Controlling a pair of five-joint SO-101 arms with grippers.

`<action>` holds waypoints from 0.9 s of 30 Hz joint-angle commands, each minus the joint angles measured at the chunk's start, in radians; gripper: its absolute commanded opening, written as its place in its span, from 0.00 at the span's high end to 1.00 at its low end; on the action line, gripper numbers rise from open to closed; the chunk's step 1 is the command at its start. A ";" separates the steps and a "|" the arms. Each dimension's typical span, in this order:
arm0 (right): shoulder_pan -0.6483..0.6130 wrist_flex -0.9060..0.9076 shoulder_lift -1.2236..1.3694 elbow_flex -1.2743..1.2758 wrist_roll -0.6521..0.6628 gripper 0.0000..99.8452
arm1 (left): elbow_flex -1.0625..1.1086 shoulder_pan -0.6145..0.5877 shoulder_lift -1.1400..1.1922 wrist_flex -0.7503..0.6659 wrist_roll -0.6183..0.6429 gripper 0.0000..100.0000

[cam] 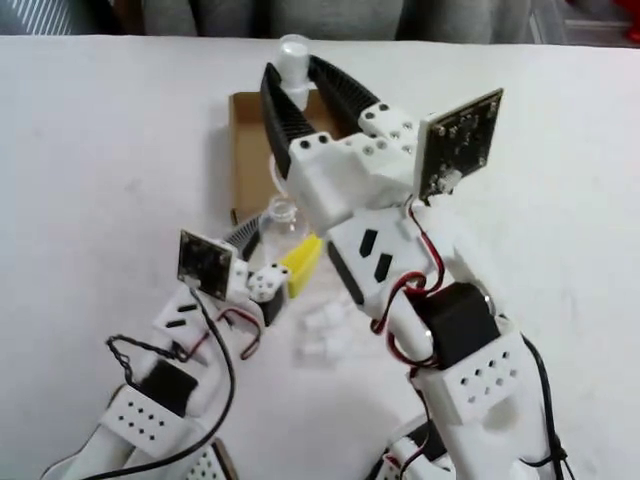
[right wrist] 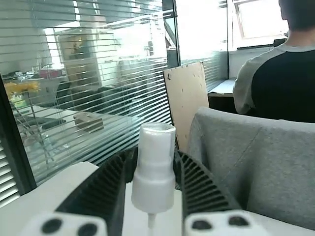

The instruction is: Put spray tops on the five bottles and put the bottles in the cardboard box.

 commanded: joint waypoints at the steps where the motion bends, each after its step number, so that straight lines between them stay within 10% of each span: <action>1: -0.010 -0.015 -0.007 -0.008 -0.009 0.98 | -0.012 0.010 -0.024 -0.034 0.000 0.98; 27: -0.024 -0.177 -0.211 0.483 -0.011 0.98 | -0.011 0.005 -0.024 -0.034 0.000 0.98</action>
